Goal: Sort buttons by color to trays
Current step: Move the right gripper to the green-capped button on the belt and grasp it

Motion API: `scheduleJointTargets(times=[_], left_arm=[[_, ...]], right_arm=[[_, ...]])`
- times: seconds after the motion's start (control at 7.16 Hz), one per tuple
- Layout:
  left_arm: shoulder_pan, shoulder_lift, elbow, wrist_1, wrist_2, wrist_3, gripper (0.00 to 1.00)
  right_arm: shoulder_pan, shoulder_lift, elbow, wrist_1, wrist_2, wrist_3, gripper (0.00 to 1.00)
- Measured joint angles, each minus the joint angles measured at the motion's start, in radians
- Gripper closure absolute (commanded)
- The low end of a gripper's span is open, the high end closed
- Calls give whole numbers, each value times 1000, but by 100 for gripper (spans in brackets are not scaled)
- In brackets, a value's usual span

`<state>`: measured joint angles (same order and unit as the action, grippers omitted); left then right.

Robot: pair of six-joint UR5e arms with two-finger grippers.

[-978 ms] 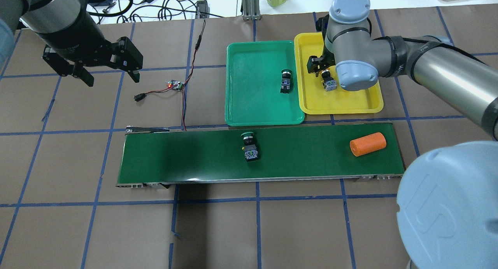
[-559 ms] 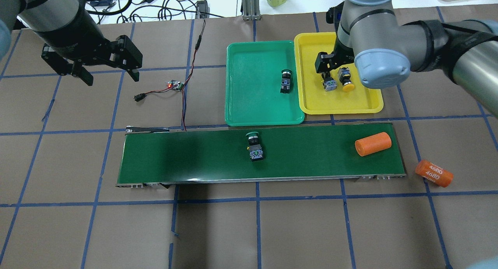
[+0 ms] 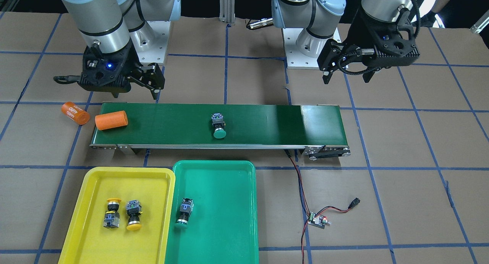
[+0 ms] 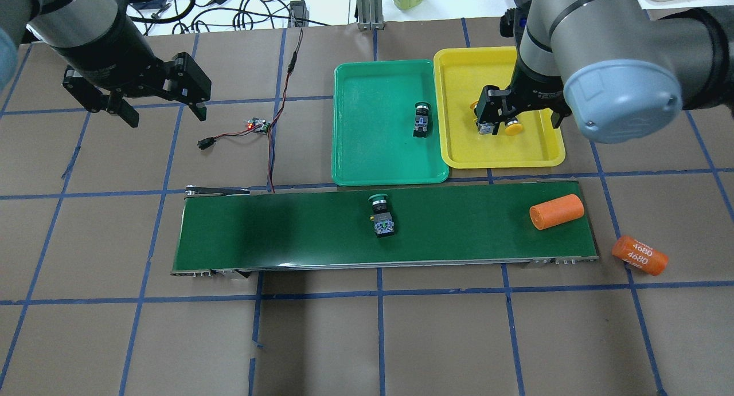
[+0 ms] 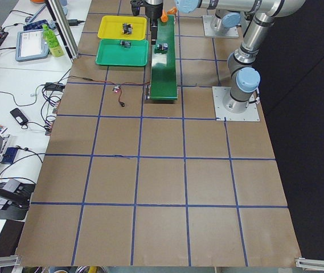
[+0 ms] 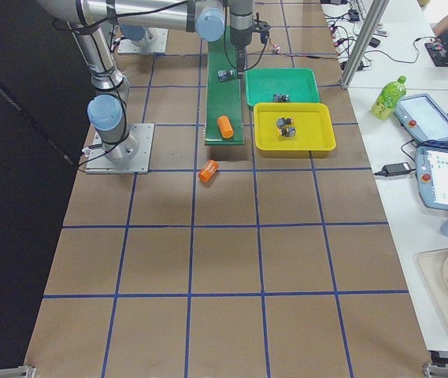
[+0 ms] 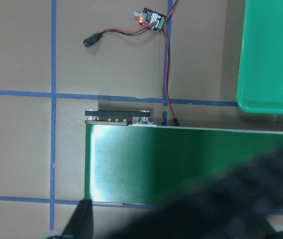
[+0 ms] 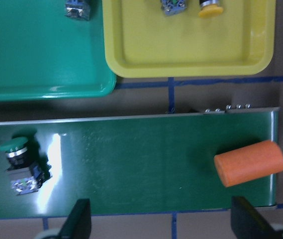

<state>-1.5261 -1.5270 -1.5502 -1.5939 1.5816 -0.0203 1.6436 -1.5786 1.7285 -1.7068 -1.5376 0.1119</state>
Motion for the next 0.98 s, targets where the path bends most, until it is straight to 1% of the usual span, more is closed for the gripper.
scheduleJointTargets(times=[0.14, 0.28, 0.42, 0.56, 0.7, 0.98], left_arm=[[0, 0, -1, 0, 0, 0, 0], [0, 1, -2, 1, 0, 0, 0], [0, 1, -2, 2, 0, 0, 0], [0, 1, -2, 3, 0, 0, 0], [1, 1, -2, 5, 1, 0, 0], [1, 1, -3, 6, 1, 0, 0]], right_arm=[[11, 5, 41, -9, 45, 15, 0], [43, 11, 90, -63, 63, 50, 0], [86, 22, 131, -153, 64, 125, 0], [116, 42, 155, -227, 63, 194, 0], [136, 62, 166, -262, 63, 231, 0], [153, 81, 175, -278, 70, 248, 0]])
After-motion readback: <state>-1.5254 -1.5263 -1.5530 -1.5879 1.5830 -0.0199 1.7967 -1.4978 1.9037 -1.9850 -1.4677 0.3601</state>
